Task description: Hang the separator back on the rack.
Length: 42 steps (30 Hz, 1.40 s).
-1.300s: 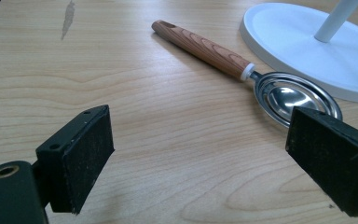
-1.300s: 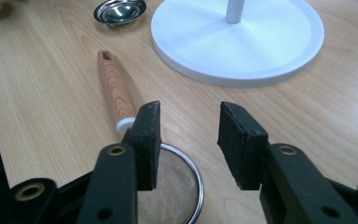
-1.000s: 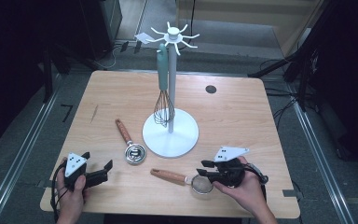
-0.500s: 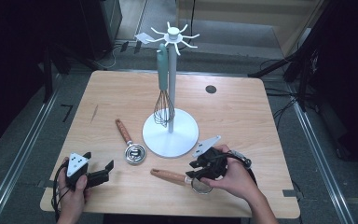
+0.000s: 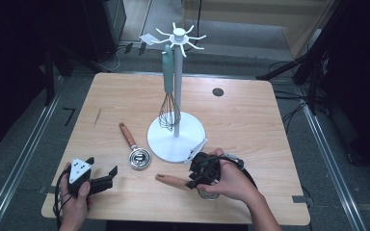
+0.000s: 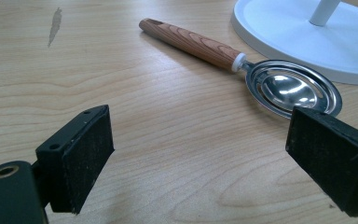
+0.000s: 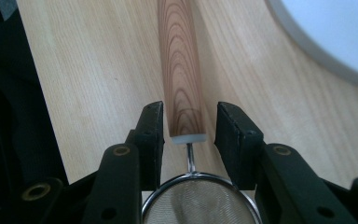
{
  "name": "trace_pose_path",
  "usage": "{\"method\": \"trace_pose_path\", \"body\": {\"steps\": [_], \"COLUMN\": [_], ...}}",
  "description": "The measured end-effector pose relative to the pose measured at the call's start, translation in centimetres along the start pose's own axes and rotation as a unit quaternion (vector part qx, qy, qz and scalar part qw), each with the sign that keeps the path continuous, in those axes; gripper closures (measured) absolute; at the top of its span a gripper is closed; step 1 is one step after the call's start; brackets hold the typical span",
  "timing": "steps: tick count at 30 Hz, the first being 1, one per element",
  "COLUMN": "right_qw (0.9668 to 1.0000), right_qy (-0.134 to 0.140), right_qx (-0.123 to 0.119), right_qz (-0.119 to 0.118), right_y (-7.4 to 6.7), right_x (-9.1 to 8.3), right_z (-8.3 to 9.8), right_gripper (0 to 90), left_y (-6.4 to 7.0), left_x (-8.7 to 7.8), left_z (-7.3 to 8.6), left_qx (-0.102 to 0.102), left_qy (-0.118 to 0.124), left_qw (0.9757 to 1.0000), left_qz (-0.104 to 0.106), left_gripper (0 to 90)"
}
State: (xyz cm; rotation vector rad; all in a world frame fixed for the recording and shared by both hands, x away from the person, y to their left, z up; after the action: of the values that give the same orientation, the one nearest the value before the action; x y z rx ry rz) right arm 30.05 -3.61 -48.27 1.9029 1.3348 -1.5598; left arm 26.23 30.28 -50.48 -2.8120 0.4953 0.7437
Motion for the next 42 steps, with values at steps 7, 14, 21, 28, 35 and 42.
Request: {"method": "trace_pose_path", "body": {"steps": [7, 14, 21, 28, 35, 42], "right_qw": [0.9995, 0.9992, 0.9987, 0.9988, 0.9969, 0.9926], "right_qy": [-0.024, -0.039, -0.022, 0.028, 0.073, 0.116], "right_qx": [0.015, -0.004, -0.041, -0.036, -0.006, 0.015], "right_qz": [-0.013, -0.006, 0.021, 0.020, 0.028, 0.035], "right_y": [-0.1, -0.5, -1.5, -1.5, -0.2, 0.5], "right_x": [1.4, 2.2, 2.2, 0.7, -0.5, -1.6], "right_z": [0.1, 0.2, 0.4, 0.2, 0.5, 1.0], "right_gripper": [64.0, 70.1, 70.8, 70.9, 71.0, 71.0], "left_y": [0.0, 0.0, 0.0, 0.0, 0.0, -0.1], "left_x": [0.0, 0.0, 0.0, 0.0, 0.0, -0.1], "left_z": [0.0, 0.0, 0.0, 0.0, 0.0, -0.1], "left_qx": [0.001, 0.001, 0.001, 0.000, 0.000, -0.003], "left_qy": [0.000, 0.000, 0.001, 0.001, 0.002, 0.004], "left_qw": [1.0000, 1.0000, 1.0000, 1.0000, 1.0000, 1.0000], "left_qz": [0.000, 0.000, -0.001, -0.001, 0.000, 0.000], "left_gripper": [7.5, 7.5, 7.5, 7.5, 7.5, 7.5]}}
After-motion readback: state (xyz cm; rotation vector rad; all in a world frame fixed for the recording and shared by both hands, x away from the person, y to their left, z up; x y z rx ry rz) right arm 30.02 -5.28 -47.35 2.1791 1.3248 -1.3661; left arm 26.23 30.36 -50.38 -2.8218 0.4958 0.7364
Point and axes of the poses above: each handheld gripper's, and its own axes: x roughly forward along the jaws, z roughly out of its underside, y roughly to its right, the point moved 4 cm from there along x, roughly forward along the jaws, and after that the axes turned 9 degrees about x, right-handed, at the moved point
